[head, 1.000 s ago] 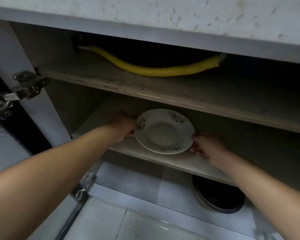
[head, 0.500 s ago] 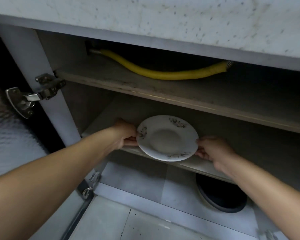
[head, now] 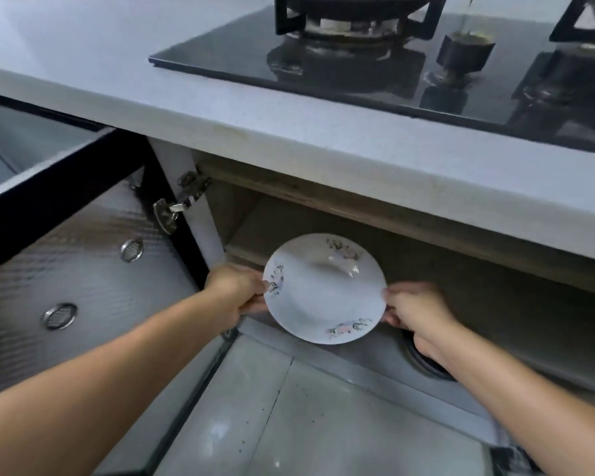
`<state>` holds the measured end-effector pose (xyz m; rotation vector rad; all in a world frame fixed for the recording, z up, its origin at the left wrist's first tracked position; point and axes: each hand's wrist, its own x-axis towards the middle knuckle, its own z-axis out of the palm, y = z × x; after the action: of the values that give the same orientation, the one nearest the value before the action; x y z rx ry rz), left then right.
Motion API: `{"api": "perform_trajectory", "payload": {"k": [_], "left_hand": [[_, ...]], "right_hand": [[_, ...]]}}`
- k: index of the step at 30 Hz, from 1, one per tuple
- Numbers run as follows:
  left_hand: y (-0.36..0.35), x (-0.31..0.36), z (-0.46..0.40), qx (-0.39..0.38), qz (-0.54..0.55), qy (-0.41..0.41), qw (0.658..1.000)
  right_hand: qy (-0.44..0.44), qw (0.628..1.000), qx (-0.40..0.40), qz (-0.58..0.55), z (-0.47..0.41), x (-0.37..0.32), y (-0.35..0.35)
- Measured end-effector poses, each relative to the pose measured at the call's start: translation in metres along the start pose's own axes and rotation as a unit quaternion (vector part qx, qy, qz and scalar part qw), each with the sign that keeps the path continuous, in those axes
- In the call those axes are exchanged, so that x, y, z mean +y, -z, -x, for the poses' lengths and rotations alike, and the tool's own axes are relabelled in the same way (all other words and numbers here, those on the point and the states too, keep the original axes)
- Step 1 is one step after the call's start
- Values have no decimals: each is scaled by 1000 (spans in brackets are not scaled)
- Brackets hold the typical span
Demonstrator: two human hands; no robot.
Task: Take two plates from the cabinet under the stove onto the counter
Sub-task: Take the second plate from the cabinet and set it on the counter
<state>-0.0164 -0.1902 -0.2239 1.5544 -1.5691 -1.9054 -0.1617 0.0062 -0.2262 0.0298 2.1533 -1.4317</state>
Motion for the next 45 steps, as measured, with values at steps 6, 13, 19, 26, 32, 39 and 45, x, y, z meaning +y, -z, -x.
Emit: {"api": "perform_trajectory", "payload": {"k": [6,13,19,26,32,39,45], "left_hand": [[60,27,107,46,-5,49,998],[124,72,243,117,22,104,987],[166,129,351,110,42,107,987],[195,205,437,64,45,30,996],[196,256,490,-1,42,-10,999],[156,293,534,-73,20,-42,996],[83,300,567,-138,-9,-59,989]], "right_hand": [[-19,997,-46,55,87,-29,13],[22,982,-140,123,204,-107,40],[54,974,-168,145,304,-180,77],[97,982,-119,108,399,-257,122],[101,992,-72,35,453,-300,163],[96,995,-6,2,494,-312,234],[88,994,57,-38,514,-294,316]]}}
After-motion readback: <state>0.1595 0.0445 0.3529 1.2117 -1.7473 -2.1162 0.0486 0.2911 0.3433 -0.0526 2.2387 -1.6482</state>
